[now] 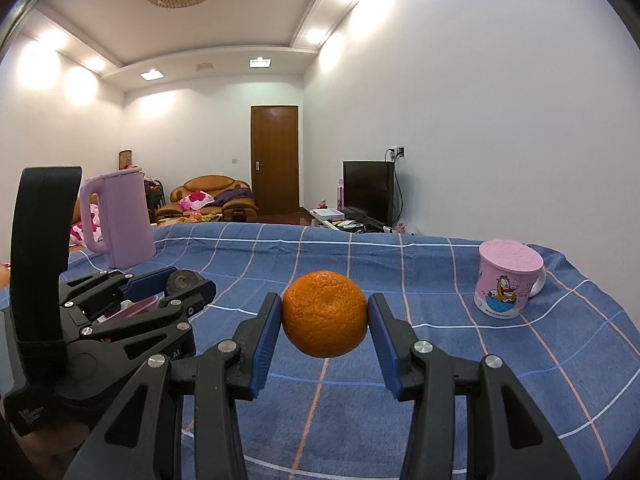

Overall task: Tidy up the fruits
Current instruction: 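Carry the dark brown fruit and the orange over the pink tin with both tools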

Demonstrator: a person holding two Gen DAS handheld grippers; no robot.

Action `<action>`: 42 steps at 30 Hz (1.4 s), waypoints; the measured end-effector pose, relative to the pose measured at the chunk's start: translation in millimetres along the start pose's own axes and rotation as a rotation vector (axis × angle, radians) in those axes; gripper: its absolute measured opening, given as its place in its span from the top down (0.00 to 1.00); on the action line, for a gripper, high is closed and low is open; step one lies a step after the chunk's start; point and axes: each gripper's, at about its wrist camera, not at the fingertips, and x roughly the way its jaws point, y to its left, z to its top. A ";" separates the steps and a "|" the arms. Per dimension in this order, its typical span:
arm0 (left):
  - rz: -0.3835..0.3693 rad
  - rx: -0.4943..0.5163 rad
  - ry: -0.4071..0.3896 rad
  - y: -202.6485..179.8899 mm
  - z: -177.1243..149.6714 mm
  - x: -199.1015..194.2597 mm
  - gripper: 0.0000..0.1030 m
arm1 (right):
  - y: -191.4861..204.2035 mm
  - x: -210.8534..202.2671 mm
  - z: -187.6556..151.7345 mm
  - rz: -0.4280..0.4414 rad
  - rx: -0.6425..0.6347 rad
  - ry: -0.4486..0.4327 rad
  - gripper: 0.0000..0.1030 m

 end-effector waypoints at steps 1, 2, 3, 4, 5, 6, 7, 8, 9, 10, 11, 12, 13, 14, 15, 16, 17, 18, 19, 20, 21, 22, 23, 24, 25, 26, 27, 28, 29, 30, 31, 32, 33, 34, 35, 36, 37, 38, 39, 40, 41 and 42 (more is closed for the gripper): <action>-0.002 -0.001 0.002 0.4 -0.2 0.2 0.62 | 0.1 0.1 0.0 -0.001 0.000 0.001 0.55; -0.001 -0.002 0.003 0.9 -0.7 0.1 0.62 | 0.5 -0.1 -0.1 -0.001 0.000 0.001 0.55; 0.000 -0.003 0.004 1.3 -0.9 0.4 0.62 | 1.0 -0.4 0.2 -0.002 -0.001 0.002 0.55; 0.000 -0.004 0.005 1.8 -1.1 0.4 0.62 | 0.9 0.0 0.1 -0.004 -0.001 0.003 0.55; 0.001 -0.005 0.006 2.3 -1.3 -0.2 0.62 | 0.7 0.5 0.4 -0.008 0.000 0.003 0.55; 0.002 -0.006 0.006 2.7 -1.9 -1.3 0.62 | 0.6 0.4 0.5 -0.009 0.003 0.003 0.55; 0.000 -0.007 0.007 3.0 -2.0 -1.3 0.62 | 0.8 0.8 0.2 -0.009 0.004 0.005 0.55; -0.001 -0.008 0.009 3.7 -2.3 -1.6 0.62 | 0.9 1.3 0.1 -0.008 0.004 0.008 0.55; 0.002 -0.010 0.009 4.8 -2.8 -2.0 0.62 | 1.3 1.5 0.2 -0.009 0.002 0.010 0.55; 0.002 -0.010 0.010 5.2 -3.0 -2.1 0.62 | 1.8 1.3 0.3 -0.010 0.001 0.009 0.55; 0.001 -0.010 0.012 5.5 -3.1 -2.1 0.62 | 2.3 1.3 0.5 -0.011 -0.001 0.009 0.55; 0.001 -0.010 0.015 5.9 -3.4 -2.1 0.62 | 2.7 1.0 0.6 -0.012 -0.002 0.008 0.55; 0.001 -0.010 0.018 6.3 -3.5 -2.1 0.62 | 2.8 1.0 0.6 -0.014 -0.002 0.008 0.55; 0.003 -0.009 0.021 6.7 -3.8 -2.3 0.62 | 3.0 1.0 0.5 -0.015 0.000 0.008 0.55; 0.005 -0.012 0.026 8.6 -4.3 -2.7 0.62 | 3.4 1.0 0.4 -0.014 0.002 0.010 0.55; 0.002 -0.015 0.028 10.0 -4.8 -3.3 0.62 | 3.6 1.6 0.3 -0.010 0.005 0.013 0.55; 0.001 -0.017 0.031 11.6 -5.4 -3.9 0.62 | 4.2 2.4 0.1 -0.007 0.005 0.016 0.55; 0.007 -0.018 0.036 14.5 -6.1 -4.3 0.62 | 5.6 3.1 0.3 -0.006 0.002 0.017 0.55; 0.011 -0.021 0.040 16.9 -6.6 -4.6 0.62 | 7.2 3.8 0.4 -0.003 -0.001 0.018 0.55; 0.010 -0.029 0.045 20.8 -7.2 -4.8 0.62 | 9.1 4.9 0.7 0.001 -0.004 0.021 0.55; 0.010 -0.034 0.049 23.7 -7.4 -5.1 0.62 | 11.4 6.1 1.2 0.007 -0.006 0.023 0.55; 0.012 -0.035 0.052 26.5 -7.7 -5.5 0.62 | 13.1 7.5 1.8 0.012 -0.007 0.024 0.55; 0.013 -0.035 0.053 28.5 -7.9 -5.8 0.62 | 16.2 9.2 2.9 0.020 -0.009 0.025 0.55; 0.016 -0.036 0.055 31.5 -8.3 -6.9 0.62 | 18.2 10.5 3.7 0.025 -0.011 0.026 0.55; 0.015 -0.037 0.056 34.0 -8.8 -8.0 0.62 | 20.9 12.3 4.7 0.032 -0.014 0.027 0.55; 0.015 -0.040 0.057 37.5 -9.2 -9.7 0.62 | 23.9 14.2 5.5 0.040 -0.016 0.029 0.55; 0.016 -0.041 0.057 40.6 -9.5 -11.2 0.62 | 26.8 16.1 6.1 0.048 -0.018 0.031 0.55; 0.017 -0.041 0.060 42.6 -9.7 -12.1 0.62 | 29.8 17.8 6.9 0.054 -0.021 0.033 0.55; 0.020 -0.041 0.061 44.9 -9.7 -13.3 0.62 | 34.0 19.9 7.9 0.062 -0.023 0.034 0.55; 0.021 -0.043 0.061 48.0 -9.6 -15.7 0.62 | 36.6 21.6 8.6 0.069 -0.023 0.036 0.55; 0.023 -0.044 0.060 50.3 -9.5 -17.0 0.62 | 39.6 23.6 9.5 0.077 -0.023 0.038 0.55; 0.026 -0.045 0.061 53.9 -9.3 -18.8 0.62 | 43.7 25.9 10.4 0.086 -0.025 0.040 0.55; 0.029 -0.044 0.061 57.7 -8.9 -20.8 0.62 | 46.9 27.4 11.0 0.091 -0.027 0.041 0.55; 0.033 -0.044 0.062 61.1 -8.6 -22.4 0.62 | 50.4 29.2 11.8 0.099 -0.029 0.043 0.55; 0.036 -0.044 0.062 63.1 -8.4 -23.3 0.62 | 55.1 31.6 13.1 0.111 -0.030 0.045 0.55; 0.042 -0.046 0.063 67.8 -8.1 -25.0 0.62 | 58.7 32.8 13.9 0.118 -0.032 0.046 0.55; 0.047 -0.046 0.064 70.6 -7.6 -25.8 0.62 | 63.0 34.5 15.2 0.126 -0.035 0.047 0.55; 0.056 -0.049 0.067 76.0 -7.1 -27.3 0.62 | 68.7 37.1 16.6 0.139 -0.039 0.050 0.55; 0.062 -0.049 0.068 79.2 -6.5 -28.1 0.62 | 72.7 39.4 17.6 0.149 -0.042 0.052 0.55; 0.067 -0.049 0.069 82.1 -6.4 -28.8 0.62 | 76.7 41.2 18.6 0.158 -0.045 0.052 0.55; 0.075 -0.050 0.070 85.4 -6.2 -29.5 0.62 | 82.5 43.2 19.7 0.169 -0.050 0.053 0.55; 0.087 -0.054 0.074 91.3 -6.1 -30.0 0.62 | 86.1 44.7 20.7 0.177 -0.053 0.055 0.55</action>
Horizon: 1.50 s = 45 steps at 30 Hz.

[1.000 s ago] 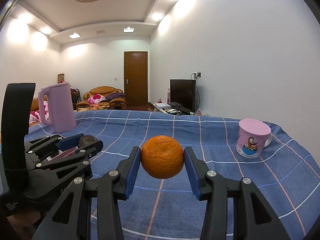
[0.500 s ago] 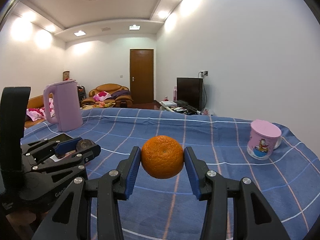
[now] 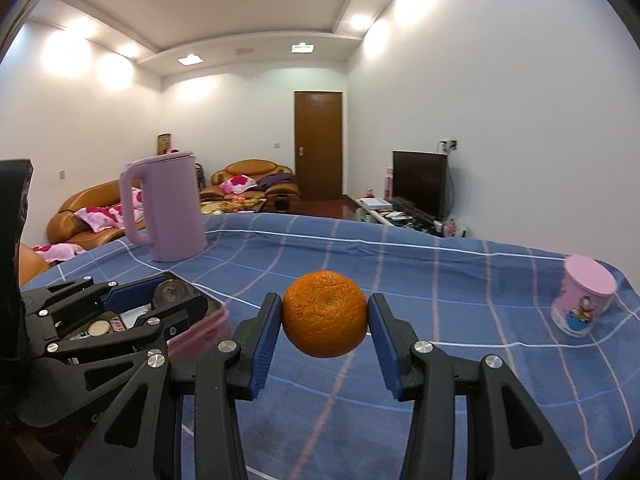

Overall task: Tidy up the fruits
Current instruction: 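Carry the dark brown fruit and the orange over the pink tin with both tools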

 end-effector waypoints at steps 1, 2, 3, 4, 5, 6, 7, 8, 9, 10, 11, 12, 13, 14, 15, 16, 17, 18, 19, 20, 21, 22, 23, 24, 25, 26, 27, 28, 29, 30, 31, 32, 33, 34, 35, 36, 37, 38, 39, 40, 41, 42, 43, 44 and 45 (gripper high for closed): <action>0.005 -0.004 0.003 3.9 0.4 -0.2 0.62 | 4.1 3.1 1.6 0.010 -0.002 0.003 0.55; 0.015 -0.010 0.006 9.7 0.8 -0.4 0.62 | 9.5 6.6 3.4 0.022 -0.005 0.005 0.55; 0.024 -0.012 0.008 13.5 0.6 -0.6 0.62 | 13.3 8.9 4.6 0.031 -0.007 0.007 0.55; 0.037 -0.014 0.010 18.0 0.2 -1.3 0.62 | 17.9 11.5 6.0 0.041 -0.011 0.008 0.55; 0.048 -0.016 0.011 22.4 0.0 -1.6 0.62 | 23.6 15.2 7.1 0.052 -0.017 0.012 0.55; 0.061 -0.020 0.013 27.3 -0.1 -1.4 0.62 | 28.7 17.8 8.0 0.062 -0.021 0.014 0.55; 0.073 -0.024 0.015 32.8 -0.9 -1.6 0.62 | 33.5 20.4 9.0 0.071 -0.026 0.015 0.55; 0.084 -0.031 0.019 38.9 -1.6 -1.8 0.62 | 39.7 23.7 9.9 0.084 -0.030 0.017 0.55; 0.097 -0.039 0.026 46.2 -2.8 -0.6 0.62 | 43.8 25.9 10.4 0.093 -0.032 0.019 0.55; 0.104 -0.044 0.031 50.9 -3.6 0.1 0.62 | 48.4 28.3 10.7 0.104 -0.034 0.021 0.55; 0.113 -0.048 0.035 55.1 -4.5 1.3 0.62 | 52.4 30.1 11.3 0.111 -0.035 0.024 0.55; 0.126 -0.055 0.041 61.7 -6.0 2.5 0.62 | 57.0 32.5 11.5 0.120 -0.038 0.026 0.55; 0.132 -0.059 0.045 65.7 -6.9 3.2 0.62 | 59.9 34.5 11.2 0.127 -0.040 0.027 0.55; 0.140 -0.062 0.048 69.4 -8.1 3.7 0.62 | 63.6 36.5 11.6 0.135 -0.042 0.030 0.55; 0.150 -0.065 0.052 74.4 -9.2 4.4 0.62 | 67.6 38.4 11.9 0.144 -0.045 0.033 0.55; 0.154 -0.067 0.054 77.3 -9.7 4.9 0.62 | 72.0 40.5 12.1 0.152 -0.050 0.035 0.55; 0.162 -0.069 0.056 80.9 -10.1 4.8 0.62 | 75.0 40.7 12.3 0.157 -0.055 0.037 0.55; 0.172 -0.071 0.057 85.5 -10.4 4.2 0.62 | 78.7 41.7 12.6 0.162 -0.059 0.037 0.55; 0.179 -0.074 0.059 89.2 -10.9 4.2 0.62 | 81.0 41.9 12.9 0.167 -0.062 0.039 0.55; 0.183 -0.075 0.060 90.9 -11.3 3.8 0.62 | 84.6 43.9 13.2 0.174 -0.064 0.042 0.55; 0.191 -0.075 0.062 94.6 -11.9 4.2 0.62 | 87.5 45.9 14.0 0.179 -0.065 0.044 0.55; 0.201 -0.078 0.068 99.3 -12.6 5.1 0.62 | 90.2 48.1 14.3 0.183 -0.066 0.047 0.55; 0.205 -0.082 0.075 102.7 -13.1 5.6 0.62 | 94.2 51.2 14.5 0.190 -0.067 0.055 0.55; 0.208 -0.087 0.083 107.0 -14.0 6.9 0.62 | 96.8 53.5 14.3 0.196 -0.067 0.061 0.55; 0.213 -0.091 0.091 110.5 -15.2 8.1 0.62 | 99.2 55.6 14.0 0.204 -0.067 0.066 0.55; 0.221 -0.094 0.099 114.6 -16.6 9.5 0.62 | 103.9 59.0 13.4 0.214 -0.070 0.074 0.55; 0.226 -0.098 0.104 118.3 -17.9 10.7 0.62 | 107.1 60.6 13.0 0.219 -0.074 0.079 0.55; 0.227 -0.101 0.108 120.7 -18.9 11.7 0.62 | 111.1 62.9 12.5 0.225 -0.079 0.086 0.55; 0.227 -0.104 0.113 122.4 -19.7 12.3 0.62 | 115.9 65.2 11.7 0.234 -0.086 0.093 0.55; 0.228 -0.108 0.119 124.9 -21.7 12.9 0.62 | 119.0 66.4 11.1 0.239 -0.091 0.097 0.55; 0.231 -0.110 0.120 126.1 -22.2 13.1 0.62 | 122.3 67.3 10.4 0.243 -0.097 0.102 0.55; 0.232 -0.111 0.121 127.1 -23.1 13.4 0.62 | 125.0 68.6 9.6 0.247 -0.102 0.107 0.55; 0.232 -0.112 0.125 128.2 -23.9 14.5 0.62 | 126.7 69.7 9.0 0.250 -0.106 0.112 0.55; 0.232 -0.113 0.129 129.0 -24.5 15.3 0.62 | 128.3 70.5 8.4 0.253 -0.108 0.116 0.55; 0.231 -0.114 0.132 129.5 -25.0 16.1 0.62 | 129.6 71.8 7.7 0.255 -0.111 0.122 0.55; 0.232 -0.116 0.135 130.1 -25.7 16.8 0.62 | 130.2 73.5 6.9 0.257 -0.112 0.129 0.54; 0.232 -0.118 0.137 131.5 -26.4 17.1 0.62 | 130.6 74.4 6.1 0.258 -0.113 0.135 0.54; 0.231 -0.118 0.139 132.1 -26.9 17.5 0.62 | 130.9 75.8 5.3 0.259 -0.114 0.141 0.54; 0.229 -0.120 0.142 132.7 -27.4 18.1 0.62 | 131.2 77.7 4.4 0.259 -0.115 0.149 0.54; 0.227 -0.122 0.147 133.1 -28.0 18.8 0.62 | 131.4 79.6 3.7 0.260 -0.116 0.155 0.54; 0.225 -0.123 0.151 133.2 -28.4 19.5 0.62 | 131.9 81.5 2.4 0.261 -0.117 0.164 0.54; 0.224 -0.122 0.157 133.4 -29.5 20.8 0.62 | 132.3 82.9 1.8 0.261 -0.118 0.169 0.54; 0.226 -0.120 0.159 133.0 -30.0 20.9 0.62 | 132.6 84.3 1.1 0.263 -0.118 0.175 0.54; 0.227 -0.117 0.155 133.0 -29.6 21.2 0.62 | 132.8 85.7 0.5 0.268 -0.117 0.184 0.54; 0.230 -0.112 0.156 132.7 -30.3 22.6 0.62 | 133.2 86.5 0.3 0.271 -0.116 0.189 0.54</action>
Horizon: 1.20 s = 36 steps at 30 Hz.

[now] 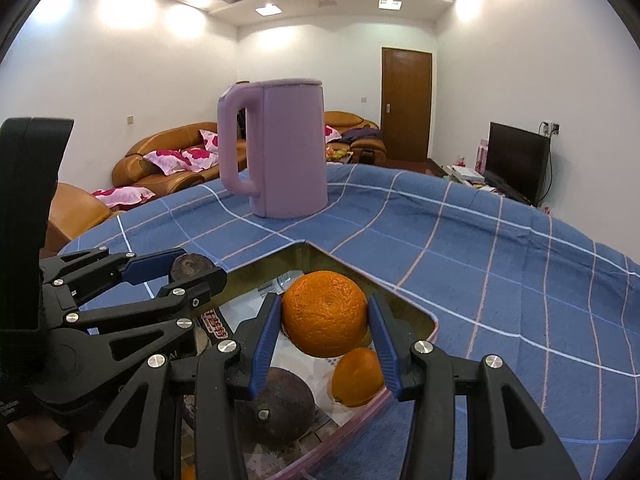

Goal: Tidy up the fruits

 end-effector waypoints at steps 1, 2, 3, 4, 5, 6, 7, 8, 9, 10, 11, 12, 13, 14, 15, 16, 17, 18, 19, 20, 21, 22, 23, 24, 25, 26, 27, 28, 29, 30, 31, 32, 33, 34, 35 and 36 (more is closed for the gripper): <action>0.000 0.000 0.002 0.4 -0.6 1.1 0.62 | 0.2 0.5 -0.1 0.004 0.000 0.003 0.54; -0.006 -0.004 0.007 1.3 -1.1 2.4 0.62 | -0.1 1.1 -0.3 0.007 0.002 0.007 0.54; -0.011 -0.007 0.014 1.7 -2.2 4.4 0.62 | -0.5 1.8 -0.4 0.011 0.004 0.011 0.54; -0.011 -0.007 0.017 1.5 -2.4 5.6 0.62 | -0.6 2.5 -0.8 0.013 0.006 0.015 0.54; -0.011 -0.006 0.019 1.3 -3.2 6.3 0.62 | -1.0 3.4 -1.2 0.017 0.008 0.023 0.54; -0.011 -0.007 0.019 1.7 -4.2 6.7 0.62 | -1.2 4.2 -1.3 0.020 0.010 0.028 0.54; -0.011 -0.008 0.021 2.0 -4.6 7.2 0.62 | -1.5 5.0 -1.5 0.026 0.013 0.034 0.54; -0.016 -0.010 0.023 2.4 -4.9 7.9 0.62 | -1.9 5.3 -2.0 0.031 0.016 0.038 0.54; -0.022 -0.012 0.022 1.9 -5.6 6.5 0.62 | -1.9 4.6 -2.1 0.031 0.016 0.034 0.53; -0.023 -0.011 0.021 2.0 -5.9 6.1 0.62 | -1.8 3.5 -2.1 0.028 0.015 0.028 0.53; -0.022 -0.011 0.021 1.7 -5.7 4.0 0.61 | -1.8 2.7 -2.5 0.027 0.015 0.027 0.52; -0.024 -0.015 0.021 3.1 -5.4 2.8 0.57 | -2.2 2.2 -2.9 0.027 0.017 0.027 0.50; -0.025 -0.019 0.020 4.1 -5.3 1.7 0.54 | -2.9 1.2 -3.2 0.026 0.020 0.025 0.49; -0.025 -0.023 0.016 5.0 -5.2 -0.3 0.47 | -4.1 -0.7 -3.5 0.022 0.026 0.019 0.47; -0.023 -0.027 0.005 6.1 -5.0 -3.9 0.41 | -5.0 -2.3 -3.9 0.020 0.031 0.015 0.46; -0.020 -0.030 -0.003 6.8 -4.8 -6.5 0.39 | -6.3 -4.3 -4.4 0.019 0.037 0.010 0.46; -0.020 -0.031 -0.008 6.5 -4.8 -9.0 0.35 | -7.1 -6.2 -4.5 0.016 0.042 0.008 0.45; -0.026 -0.034 -0.016 6.6 -4.6 -12.1 0.35 | -7.9 -7.8 -4.8 0.011 0.046 0.005 0.45; -0.030 -0.034 -0.020 6.5 -4.3 -14.6 0.34 | -8.3 -9.9 -4.6 0.006 0.049 0.000 0.45; -0.031 -0.034 -0.025 6.5 -4.4 -17.2 0.34 | -8.7 -12.5 -4.8 0.001 0.052 -0.005 0.44; -0.032 -0.035 -0.032 6.7 -4.7 -20.3 0.33 | -8.8 -15.0 -5.0 -0.002 0.054 -0.009 0.43; -0.032 -0.038 -0.037 7.1 -4.7 -22.5 0.32 | -9.0 -17.8 -5.3 -0.009 0.055 -0.014 0.43; -0.031 -0.042 -0.041 7.6 -5.1 -24.8 0.29 | -9.5 -22.2 -5.6 -0.022 0.058 -0.022 0.43; -0.031 -0.049 -0.047 8.3 -5.4 -27.7 0.29 | -10.1 -25.8 -5.8 -0.032 0.062 -0.029 0.42; -0.031 -0.051 -0.050 8.6 -5.2 -29.0 0.29 | -11.1 -28.0 -5.8 -0.039 0.066 -0.033 0.42; -0.032 -0.054 -0.053 9.0 -4.9 -30.4 0.29 | -12.6 -32.5 -5.9 -0.052 0.074 -0.041 0.42; -0.031 -0.055 -0.057 9.0 -5.1 -32.0 0.29 | -14.1 -35.4 -6.0 -0.060 0.080 -0.046 0.42; -0.029 -0.057 -0.059 9.0 -5.1 -33.0 0.29 | -15.6 -38.4 -6.0 -0.067 0.085 -0.051 0.42; -0.029 -0.059 -0.061 9.0 -5.0 -34.3 0.29 | -17.9 -42.4 -5.9 -0.073 0.091 -0.058 0.41; -0.032 -0.062 -0.063 8.9 -5.1 -35.9 0.29 | -18.9 -45.6 -6.0 -0.078 0.094 -0.064 0.41; -0.031 -0.063 -0.064 8.7 -5.3 -37.1 0.29 | -19.9 -48.4 -6.4 -0.081 0.096 -0.070 0.41; -0.030 -0.063 -0.066 8.3 -5.4 -38.1 0.29 | -20.9 -52.1 -6.4 -0.086 0.099 -0.076 0.41; -0.031 -0.063 -0.067 7.7 -5.2 -38.7 0.29 | -21.5 -54.9 -6.4 -0.090 0.099 -0.082 0.41; -0.032 -0.062 -0.068 7.2 -5.5 -40.2 0.29 | -21.7 -57.7 -6.7 -0.094 0.098 -0.086 0.41; -0.032 -0.062 -0.069 7.1 -5.4 -40.9 0.29 | -21.8 -60.6 -7.3 -0.099 0.096 -0.091 0.41; -0.033 -0.061 -0.071 6.4 -5.6 -42.1 0.29 | -21.9 -63.0 -7.7 -0.104 0.094 -0.094 0.41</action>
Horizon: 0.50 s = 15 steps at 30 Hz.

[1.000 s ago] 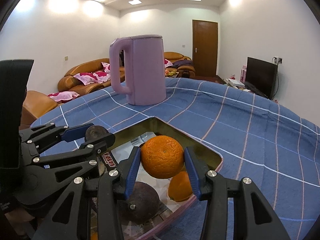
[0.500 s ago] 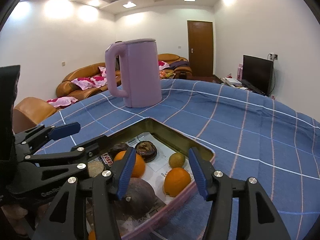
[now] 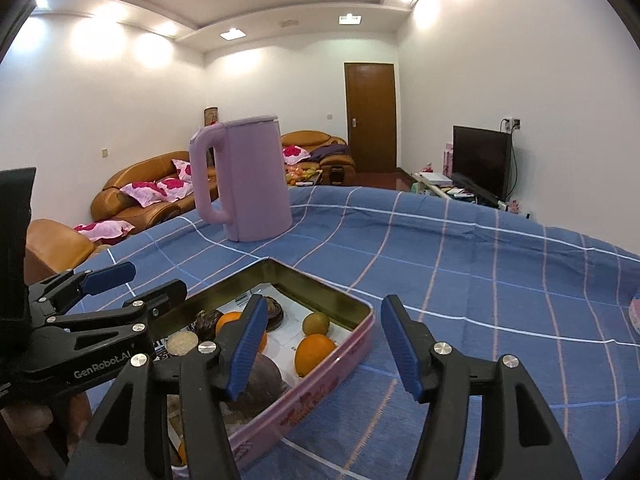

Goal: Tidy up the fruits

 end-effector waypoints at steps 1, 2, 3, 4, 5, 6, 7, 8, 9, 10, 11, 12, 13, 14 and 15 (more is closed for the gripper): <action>0.000 0.000 -0.002 -0.5 -0.3 -1.4 0.29 | 0.1 -1.9 -0.2 -0.003 -0.002 -0.002 0.41; -0.001 -0.001 -0.003 -1.1 -0.3 -2.3 0.28 | 0.0 -4.2 -0.5 -0.007 -0.005 -0.006 0.41; -0.002 -0.001 -0.004 -1.7 -0.5 -3.4 0.26 | -0.1 -6.2 -0.9 -0.013 -0.008 -0.010 0.41; 0.001 -0.001 -0.007 -1.9 -0.7 -4.7 0.26 | -0.5 -7.6 -1.5 -0.016 -0.009 -0.011 0.40; 0.002 0.000 -0.010 -2.7 -0.6 -5.6 0.26 | -1.0 -9.5 -2.0 -0.019 -0.008 -0.014 0.40; 0.000 0.001 -0.012 -3.3 -0.5 -6.7 0.26 | -1.3 -11.0 -2.3 -0.022 -0.008 -0.016 0.40; -0.002 0.002 -0.012 -4.0 -0.4 -7.3 0.26 | -1.1 -12.6 -2.6 -0.028 -0.009 -0.019 0.40; -0.001 0.002 -0.015 -4.8 -0.5 -8.5 0.26 | -2.1 -13.6 -2.9 -0.035 -0.010 -0.022 0.40; -0.001 0.002 -0.018 -5.2 -0.4 -9.5 0.26 | -2.7 -14.6 -3.0 -0.036 -0.008 -0.023 0.40; -0.003 0.003 -0.019 -5.8 -0.2 -10.2 0.26 | -3.2 -15.7 -2.9 -0.034 -0.006 -0.024 0.40; -0.004 0.005 -0.021 -6.6 0.1 -11.3 0.26 | -3.7 -16.8 -2.8 -0.034 -0.004 -0.025 0.40; -0.003 0.005 -0.023 -7.3 0.8 -11.6 0.26 | -4.2 -18.8 -2.7 -0.037 -0.003 -0.028 0.40; -0.003 0.005 -0.025 -7.4 1.1 -11.8 0.26 | -4.5 -20.0 -2.7 -0.037 -0.003 -0.031 0.40; -0.004 0.004 -0.026 -7.9 1.3 -12.6 0.26 | -5.1 -21.3 -2.6 -0.037 -0.002 -0.033 0.40; -0.004 0.006 -0.027 -8.6 1.2 -13.3 0.26 | -5.2 -22.5 -2.7 -0.036 -0.001 -0.033 0.40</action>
